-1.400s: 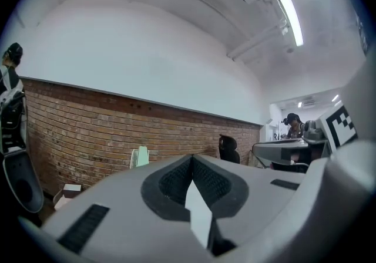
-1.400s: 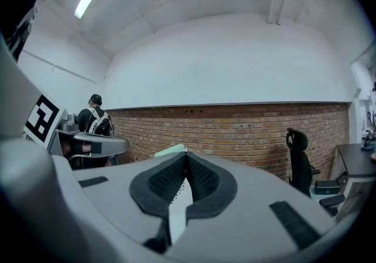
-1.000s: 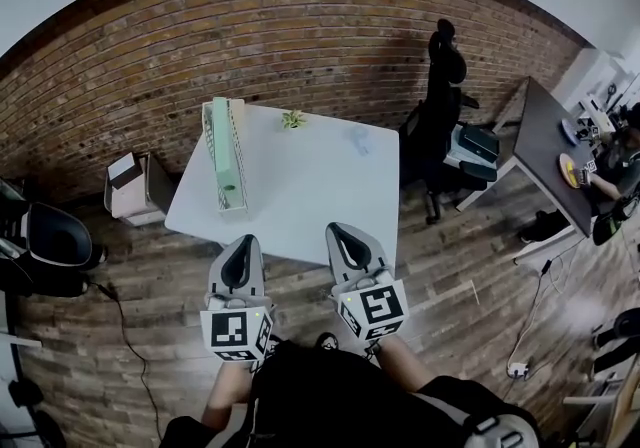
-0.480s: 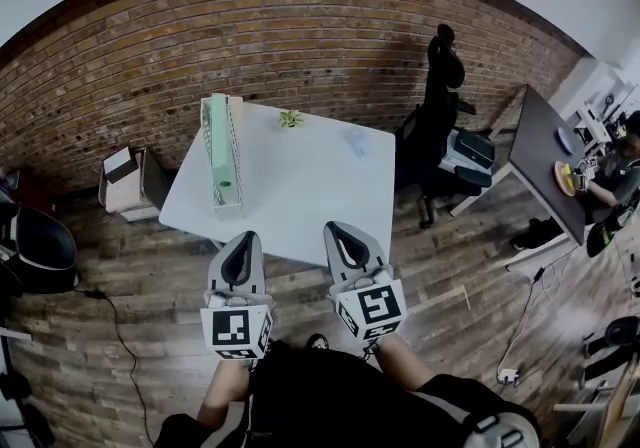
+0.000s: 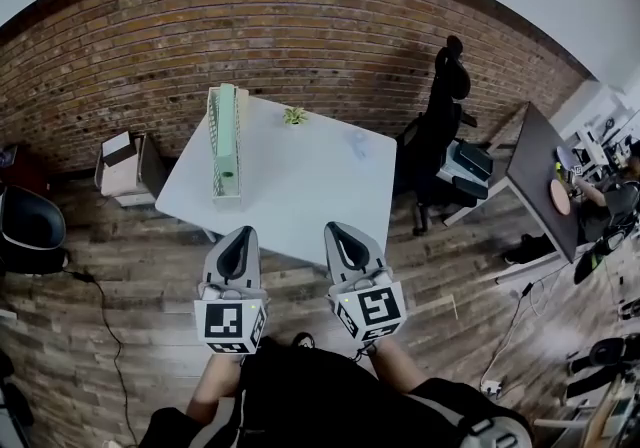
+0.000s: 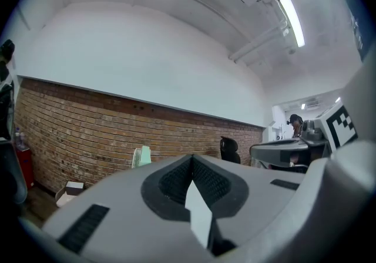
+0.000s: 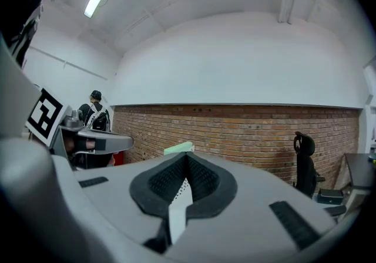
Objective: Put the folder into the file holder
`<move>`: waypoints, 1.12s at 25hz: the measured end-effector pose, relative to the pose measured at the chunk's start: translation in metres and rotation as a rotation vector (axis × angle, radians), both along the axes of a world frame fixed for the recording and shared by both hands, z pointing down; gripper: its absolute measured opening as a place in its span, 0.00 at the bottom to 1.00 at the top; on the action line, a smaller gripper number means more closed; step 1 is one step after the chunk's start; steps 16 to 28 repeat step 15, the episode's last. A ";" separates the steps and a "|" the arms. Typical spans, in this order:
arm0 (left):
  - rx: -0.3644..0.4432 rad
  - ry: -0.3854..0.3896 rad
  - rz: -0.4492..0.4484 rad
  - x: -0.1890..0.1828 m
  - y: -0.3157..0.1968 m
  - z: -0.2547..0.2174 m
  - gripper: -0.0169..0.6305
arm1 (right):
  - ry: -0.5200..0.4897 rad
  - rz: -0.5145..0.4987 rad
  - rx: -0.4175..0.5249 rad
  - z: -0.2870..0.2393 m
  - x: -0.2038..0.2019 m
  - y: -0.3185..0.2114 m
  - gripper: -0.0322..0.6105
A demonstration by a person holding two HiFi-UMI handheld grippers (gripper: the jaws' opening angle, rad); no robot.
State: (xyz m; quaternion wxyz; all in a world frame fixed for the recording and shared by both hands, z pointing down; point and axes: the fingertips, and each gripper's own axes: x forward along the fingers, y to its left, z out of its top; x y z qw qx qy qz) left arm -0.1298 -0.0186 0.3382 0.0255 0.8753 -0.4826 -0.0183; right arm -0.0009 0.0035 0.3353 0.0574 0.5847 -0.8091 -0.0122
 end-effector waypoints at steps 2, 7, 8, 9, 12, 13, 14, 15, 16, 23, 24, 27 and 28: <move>-0.002 0.004 -0.007 -0.004 0.001 0.000 0.06 | -0.006 -0.013 -0.002 0.000 -0.005 -0.001 0.06; -0.001 0.005 -0.032 -0.014 0.004 0.000 0.06 | -0.012 -0.046 -0.001 0.000 -0.018 -0.002 0.06; -0.003 0.004 -0.036 -0.017 0.004 0.000 0.06 | -0.013 -0.051 -0.003 0.001 -0.020 -0.003 0.06; -0.004 0.003 -0.041 -0.019 0.004 0.001 0.06 | -0.015 -0.056 -0.004 0.002 -0.023 -0.004 0.06; -0.004 0.000 -0.049 -0.029 0.003 0.002 0.06 | -0.019 -0.063 -0.004 0.003 -0.032 -0.005 0.06; -0.003 -0.001 -0.051 -0.032 0.003 0.003 0.06 | -0.020 -0.064 -0.002 0.003 -0.035 -0.006 0.06; -0.002 -0.001 -0.053 -0.036 0.002 0.003 0.06 | -0.022 -0.065 0.001 0.004 -0.038 -0.007 0.06; 0.000 -0.001 -0.055 -0.039 0.001 0.004 0.06 | -0.024 -0.065 0.004 0.004 -0.041 -0.008 0.06; 0.000 -0.001 -0.055 -0.039 0.001 0.004 0.06 | -0.024 -0.065 0.004 0.004 -0.041 -0.008 0.06; 0.000 -0.001 -0.055 -0.039 0.001 0.004 0.06 | -0.024 -0.065 0.004 0.004 -0.041 -0.008 0.06; 0.000 -0.001 -0.055 -0.039 0.001 0.004 0.06 | -0.024 -0.065 0.004 0.004 -0.041 -0.008 0.06; 0.000 -0.001 -0.055 -0.039 0.001 0.004 0.06 | -0.024 -0.065 0.004 0.004 -0.041 -0.008 0.06; 0.000 -0.001 -0.055 -0.039 0.001 0.004 0.06 | -0.024 -0.065 0.004 0.004 -0.041 -0.008 0.06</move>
